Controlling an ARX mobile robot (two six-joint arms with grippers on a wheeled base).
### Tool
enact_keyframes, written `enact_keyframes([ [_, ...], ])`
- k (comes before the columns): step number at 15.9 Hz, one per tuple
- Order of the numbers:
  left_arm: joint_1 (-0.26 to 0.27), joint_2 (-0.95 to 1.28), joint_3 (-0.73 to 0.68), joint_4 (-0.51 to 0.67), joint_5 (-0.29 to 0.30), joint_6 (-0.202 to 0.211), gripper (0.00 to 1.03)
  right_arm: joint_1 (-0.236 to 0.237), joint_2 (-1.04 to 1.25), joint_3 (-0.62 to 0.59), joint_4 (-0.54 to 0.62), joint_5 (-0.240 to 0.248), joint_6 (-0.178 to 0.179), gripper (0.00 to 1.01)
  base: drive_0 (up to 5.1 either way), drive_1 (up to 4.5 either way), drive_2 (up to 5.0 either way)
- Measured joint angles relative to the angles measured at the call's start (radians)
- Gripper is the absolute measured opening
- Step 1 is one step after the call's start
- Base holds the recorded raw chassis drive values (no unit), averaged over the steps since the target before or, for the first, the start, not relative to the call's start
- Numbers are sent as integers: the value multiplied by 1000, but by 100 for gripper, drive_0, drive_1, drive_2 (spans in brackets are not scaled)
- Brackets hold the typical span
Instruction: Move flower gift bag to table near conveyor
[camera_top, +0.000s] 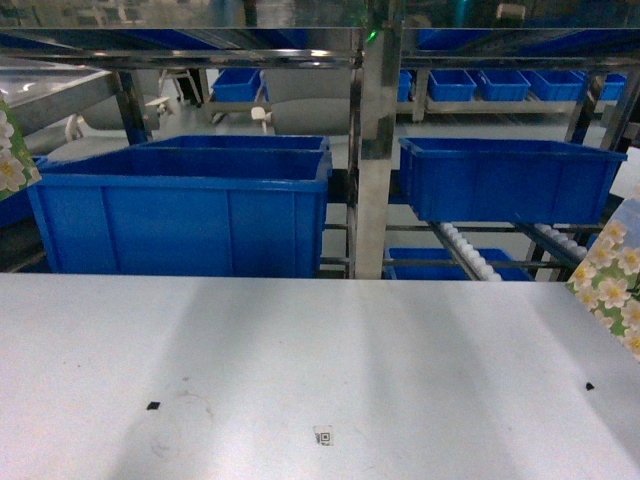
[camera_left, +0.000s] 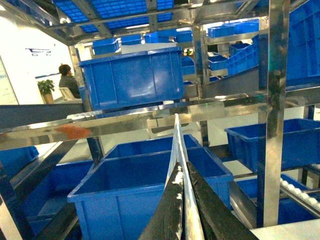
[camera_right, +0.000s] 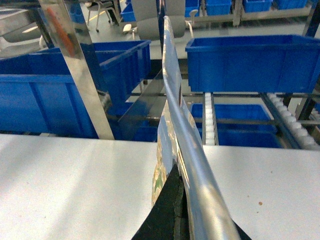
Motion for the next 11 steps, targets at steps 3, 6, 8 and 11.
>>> enact_keyframes([
  [3, 0, 0, 0, 0, 0, 0, 2, -4, 138, 34, 58, -30, 23, 2, 0, 0, 0],
  [6, 0, 0, 0, 0, 0, 0, 2, -56, 260, 45, 88, -72, 25, 2, 0, 0, 0],
  [8, 0, 0, 0, 0, 0, 0, 2, -106, 405, 46, 193, -113, -2, 2, 0, 0, 0],
  [11, 0, 0, 0, 0, 0, 0, 2, -98, 479, 48, 221, -86, -25, 2, 0, 0, 0],
])
